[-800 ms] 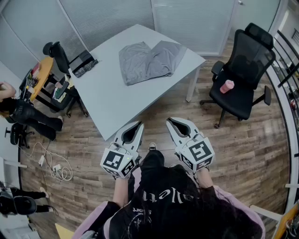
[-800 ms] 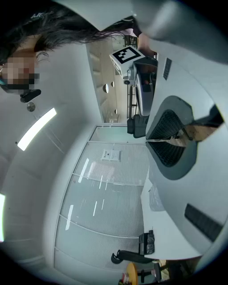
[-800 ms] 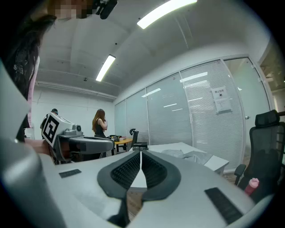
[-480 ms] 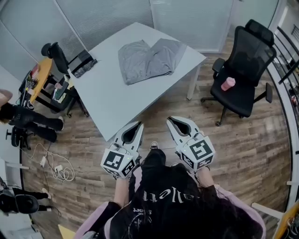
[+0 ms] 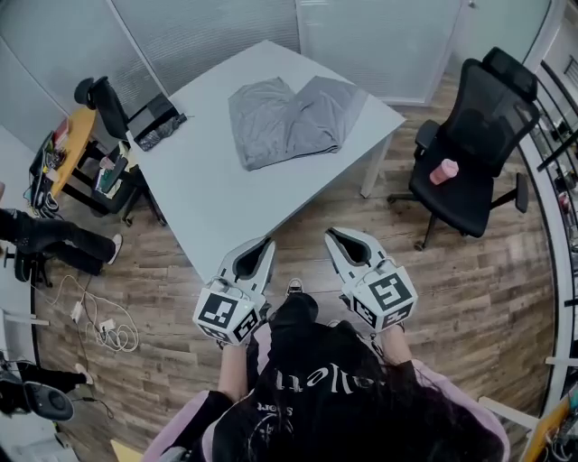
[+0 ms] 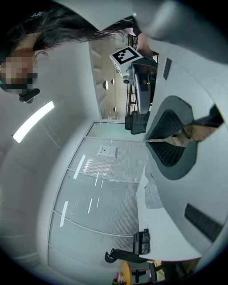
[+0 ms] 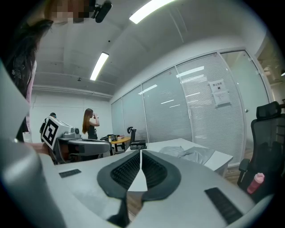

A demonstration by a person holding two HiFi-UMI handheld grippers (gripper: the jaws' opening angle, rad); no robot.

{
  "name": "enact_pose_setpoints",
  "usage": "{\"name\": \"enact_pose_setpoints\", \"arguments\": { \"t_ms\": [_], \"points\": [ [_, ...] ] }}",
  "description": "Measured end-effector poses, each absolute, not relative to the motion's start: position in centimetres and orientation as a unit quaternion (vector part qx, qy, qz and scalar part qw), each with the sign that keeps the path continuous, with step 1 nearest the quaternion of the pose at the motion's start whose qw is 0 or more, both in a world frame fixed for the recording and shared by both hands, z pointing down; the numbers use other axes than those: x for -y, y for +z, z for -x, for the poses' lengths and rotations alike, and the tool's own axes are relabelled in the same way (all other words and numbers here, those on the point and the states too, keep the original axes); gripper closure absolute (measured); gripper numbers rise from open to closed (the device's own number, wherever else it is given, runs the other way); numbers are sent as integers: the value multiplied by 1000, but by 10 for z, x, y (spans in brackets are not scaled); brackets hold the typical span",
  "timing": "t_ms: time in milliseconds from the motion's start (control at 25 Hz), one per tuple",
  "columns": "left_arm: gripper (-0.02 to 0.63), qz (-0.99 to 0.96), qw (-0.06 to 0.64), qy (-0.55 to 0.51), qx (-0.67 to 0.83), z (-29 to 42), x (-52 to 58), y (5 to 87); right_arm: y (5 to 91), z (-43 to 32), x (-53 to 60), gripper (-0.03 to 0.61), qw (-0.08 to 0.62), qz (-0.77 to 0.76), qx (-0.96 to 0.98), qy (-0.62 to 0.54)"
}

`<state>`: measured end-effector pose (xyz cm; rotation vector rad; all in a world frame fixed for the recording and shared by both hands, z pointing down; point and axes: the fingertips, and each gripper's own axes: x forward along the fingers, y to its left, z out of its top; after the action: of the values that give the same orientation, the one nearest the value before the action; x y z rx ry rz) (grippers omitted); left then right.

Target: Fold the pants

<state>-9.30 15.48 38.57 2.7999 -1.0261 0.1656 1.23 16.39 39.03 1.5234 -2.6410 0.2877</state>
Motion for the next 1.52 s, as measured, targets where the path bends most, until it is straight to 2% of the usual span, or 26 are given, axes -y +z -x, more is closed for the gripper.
{"name": "enact_pose_setpoints", "arguments": {
  "t_ms": [760, 1520],
  "points": [
    [578, -940, 105, 56, 321, 119, -19, 397, 404, 16, -37, 549, 79, -503, 853, 119],
    [578, -945, 141, 62, 290, 136, 33, 431, 423, 30, 14, 549, 121, -526, 831, 132]
  ]
}}
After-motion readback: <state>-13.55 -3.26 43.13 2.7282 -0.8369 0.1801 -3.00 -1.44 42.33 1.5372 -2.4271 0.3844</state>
